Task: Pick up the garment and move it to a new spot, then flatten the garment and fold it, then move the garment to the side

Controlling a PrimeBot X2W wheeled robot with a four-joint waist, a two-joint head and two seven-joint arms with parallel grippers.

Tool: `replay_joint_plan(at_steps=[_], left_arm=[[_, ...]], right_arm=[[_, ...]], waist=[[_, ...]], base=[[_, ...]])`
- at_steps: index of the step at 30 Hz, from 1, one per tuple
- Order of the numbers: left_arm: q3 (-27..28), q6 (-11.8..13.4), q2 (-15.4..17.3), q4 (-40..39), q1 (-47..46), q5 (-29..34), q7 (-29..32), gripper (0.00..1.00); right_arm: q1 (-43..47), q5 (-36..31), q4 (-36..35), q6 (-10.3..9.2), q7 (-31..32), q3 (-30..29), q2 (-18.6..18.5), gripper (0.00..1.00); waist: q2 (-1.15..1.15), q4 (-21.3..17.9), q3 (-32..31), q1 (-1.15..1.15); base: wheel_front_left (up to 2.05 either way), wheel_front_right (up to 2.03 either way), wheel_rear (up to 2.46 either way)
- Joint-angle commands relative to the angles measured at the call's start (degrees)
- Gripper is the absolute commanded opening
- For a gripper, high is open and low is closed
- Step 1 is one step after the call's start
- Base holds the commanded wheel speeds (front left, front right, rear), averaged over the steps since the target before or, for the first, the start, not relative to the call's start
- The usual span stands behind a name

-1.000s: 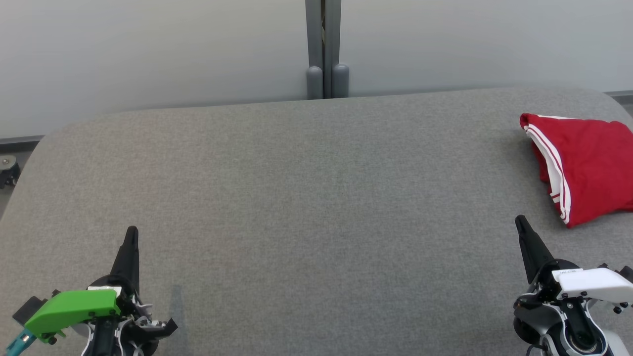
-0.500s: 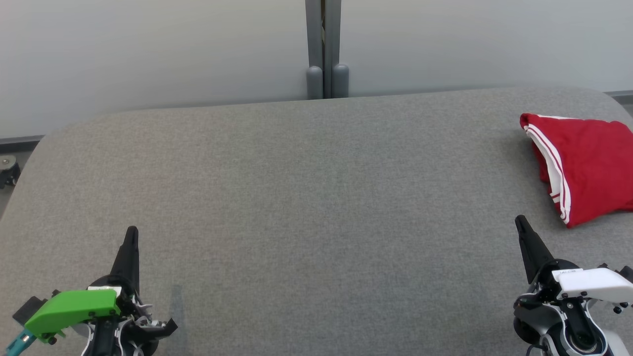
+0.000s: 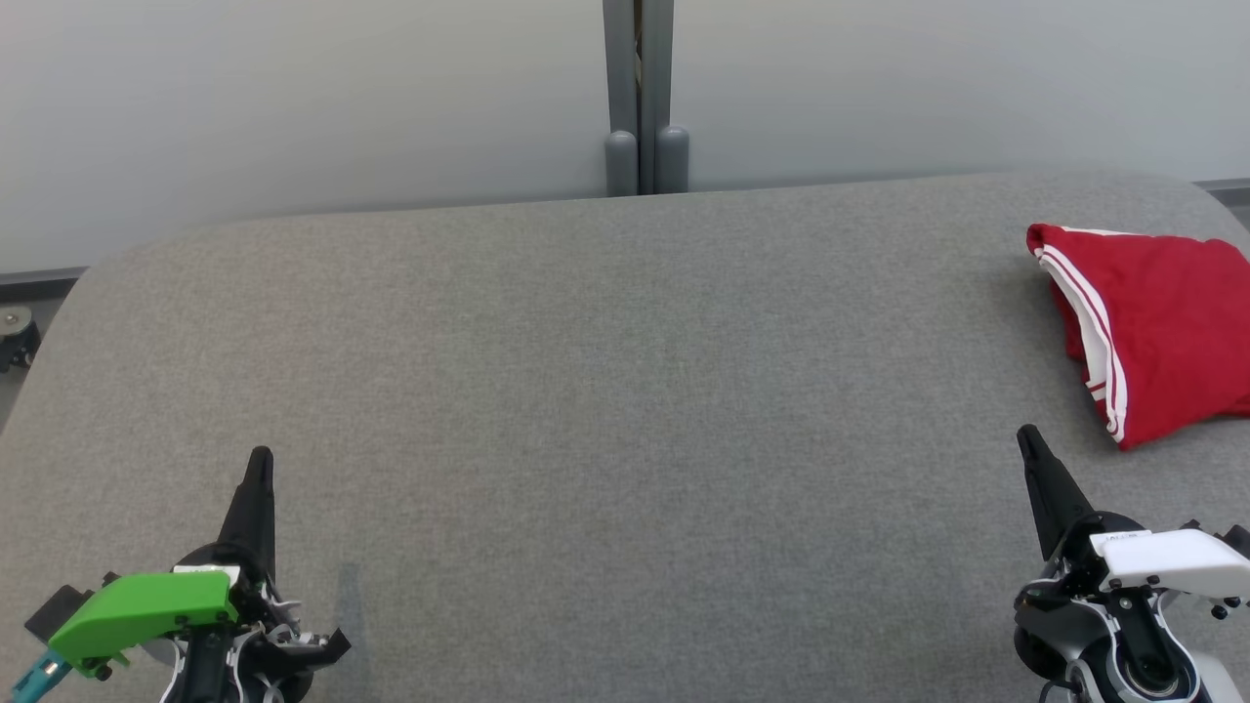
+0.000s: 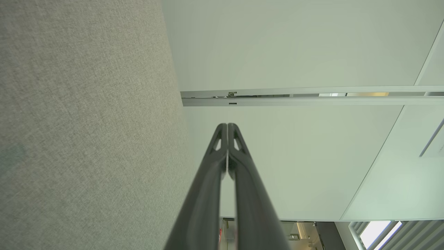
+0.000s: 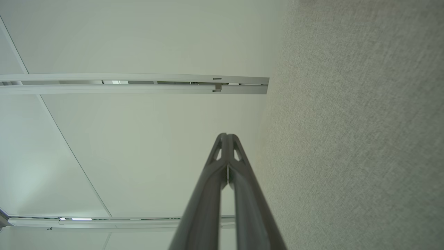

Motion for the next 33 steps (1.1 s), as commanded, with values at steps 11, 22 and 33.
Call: replay_joint_plan(at_steps=[11,22,33], left_arm=[[0.1,0.1,0.4,-0.2,-0.8,-0.2,0.2,0.0],[0.1,0.1,0.4,-0.2,-0.8,-0.2,0.2,0.0],[0.1,0.1,0.4,-0.2,-0.8,-0.2,0.2,0.0]], right_arm=[[-0.4,0.1,-0.2,0.0,0.2,-0.1,-0.3,0.0],[-0.4,0.1,-0.2,0.0,0.2,-0.1,-0.3,0.0],[-0.4,0.1,-0.2,0.0,0.2,-0.1,-0.3,0.0]], waist=[[0.0,0.0,0.0,0.0],[0.0,0.0,0.0,0.0],[0.0,0.0,0.0,0.0]], base=[[0.0,0.0,0.0],[0.0,0.0,0.0],[0.0,0.0,0.0]])
